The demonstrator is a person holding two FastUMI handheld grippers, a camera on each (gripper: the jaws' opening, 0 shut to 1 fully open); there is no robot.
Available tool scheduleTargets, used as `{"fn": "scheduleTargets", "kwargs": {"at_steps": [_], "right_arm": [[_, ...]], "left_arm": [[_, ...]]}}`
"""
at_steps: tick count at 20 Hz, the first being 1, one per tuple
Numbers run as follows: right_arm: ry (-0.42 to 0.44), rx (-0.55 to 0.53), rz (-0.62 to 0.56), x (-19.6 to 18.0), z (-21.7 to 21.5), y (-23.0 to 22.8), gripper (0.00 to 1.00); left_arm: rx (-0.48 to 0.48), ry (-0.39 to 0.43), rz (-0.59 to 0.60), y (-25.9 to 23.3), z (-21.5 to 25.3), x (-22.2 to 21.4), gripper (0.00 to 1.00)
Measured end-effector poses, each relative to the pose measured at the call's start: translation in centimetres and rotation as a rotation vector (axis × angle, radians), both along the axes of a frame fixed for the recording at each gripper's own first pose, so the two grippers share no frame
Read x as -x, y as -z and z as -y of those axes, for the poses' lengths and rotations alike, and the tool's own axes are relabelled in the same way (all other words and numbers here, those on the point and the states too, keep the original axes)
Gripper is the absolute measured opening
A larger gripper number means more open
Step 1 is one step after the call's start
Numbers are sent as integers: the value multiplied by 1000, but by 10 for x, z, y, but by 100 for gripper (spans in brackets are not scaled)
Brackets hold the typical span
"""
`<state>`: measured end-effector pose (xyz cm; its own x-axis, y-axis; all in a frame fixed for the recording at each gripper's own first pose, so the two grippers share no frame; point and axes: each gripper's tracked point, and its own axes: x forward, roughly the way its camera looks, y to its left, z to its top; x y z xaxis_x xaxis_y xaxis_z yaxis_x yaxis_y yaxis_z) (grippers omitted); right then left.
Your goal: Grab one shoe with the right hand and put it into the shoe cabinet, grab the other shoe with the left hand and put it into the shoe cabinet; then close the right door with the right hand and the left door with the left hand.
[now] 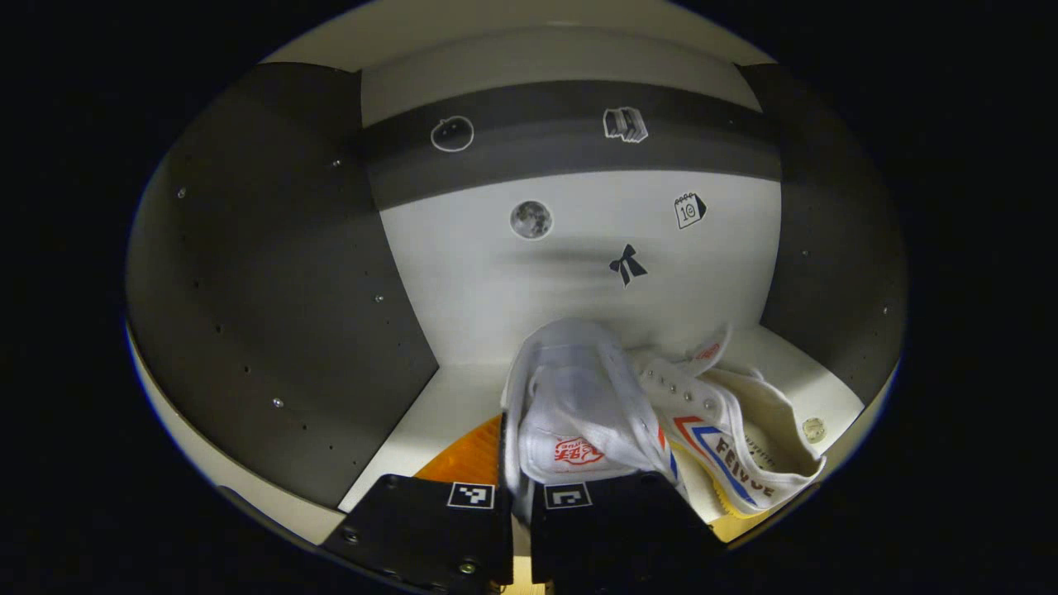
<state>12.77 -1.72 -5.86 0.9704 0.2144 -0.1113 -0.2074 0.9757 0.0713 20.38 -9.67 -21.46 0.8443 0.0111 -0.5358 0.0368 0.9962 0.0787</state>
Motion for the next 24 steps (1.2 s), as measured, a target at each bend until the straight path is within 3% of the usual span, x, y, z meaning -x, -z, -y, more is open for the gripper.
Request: {"fn": "scheduleTargets", "kwargs": {"at_steps": [2, 5, 7, 13, 15, 24], "right_arm": [[5, -7, -13, -1, 2, 4, 100], [-3, -14, -29, -1, -1, 7, 100], [-9, -10, -21, 1, -4, 4, 100], [3, 10, -5, 3, -2, -2, 100], [19, 15, 4, 5, 0, -6, 100], [112, 45, 53, 28, 32, -25, 100]], "left_arm": [[-4, 12, 37, -9, -3, -10, 20], [-63, -5, 142, -49, -13, -9, 61], [-63, -10, 141, -52, -12, -1, 95], [-12, -18, 142, -57, -17, 27, 97], [-14, -15, 193, -73, -20, 46, 97], [44, 51, 393, -156, -17, 179, 96]]}}
